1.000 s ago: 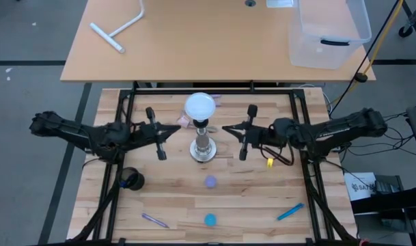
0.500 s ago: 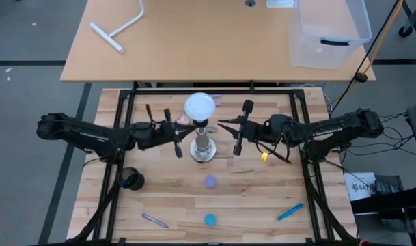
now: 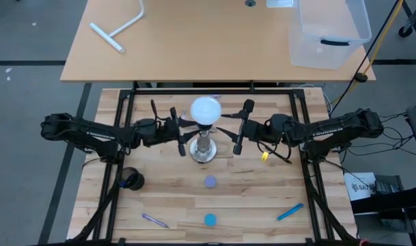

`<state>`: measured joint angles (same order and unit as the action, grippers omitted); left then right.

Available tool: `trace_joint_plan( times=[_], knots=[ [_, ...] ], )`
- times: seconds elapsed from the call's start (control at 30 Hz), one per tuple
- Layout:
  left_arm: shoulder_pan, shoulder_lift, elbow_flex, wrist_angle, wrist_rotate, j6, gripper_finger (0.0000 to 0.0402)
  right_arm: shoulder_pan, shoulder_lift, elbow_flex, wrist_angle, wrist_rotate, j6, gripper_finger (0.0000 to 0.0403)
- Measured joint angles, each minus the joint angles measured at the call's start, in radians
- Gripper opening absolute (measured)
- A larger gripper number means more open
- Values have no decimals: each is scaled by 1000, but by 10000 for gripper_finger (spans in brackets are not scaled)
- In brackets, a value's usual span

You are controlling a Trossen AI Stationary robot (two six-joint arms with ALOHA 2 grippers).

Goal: Screw lightbulb
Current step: Remove the lightbulb from the silver lamp socket

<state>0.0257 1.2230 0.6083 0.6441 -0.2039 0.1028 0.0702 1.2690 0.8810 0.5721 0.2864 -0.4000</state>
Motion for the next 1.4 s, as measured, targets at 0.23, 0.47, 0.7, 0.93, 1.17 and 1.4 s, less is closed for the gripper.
trace_joint_plan(
  times=[0.23, 0.47, 0.7, 0.93, 1.17, 1.4],
  knots=[
    [-2, -1, 0, -24, 15, -15, 159, -11, 0, 0, -3, 3, 20, 193],
    [-3, -31, 0, -74, 19, -17, 159, -11, 0, 1, -29, 3, 19, 190],
    [-3, -1, 1, 2, 19, -17, 159, -21, 0, 1, -14, 3, 6, 190],
    [17, 83, 1, 106, 37, -17, 158, -39, 0, 1, -14, 0, 19, 190],
    [35, 124, 1, 178, 41, -18, 150, -39, 0, 1, -18, -1, 21, 190],
    [36, 124, 1, 175, 78, -26, 76, -39, 0, 1, -16, -1, 22, 190]
  ],
)
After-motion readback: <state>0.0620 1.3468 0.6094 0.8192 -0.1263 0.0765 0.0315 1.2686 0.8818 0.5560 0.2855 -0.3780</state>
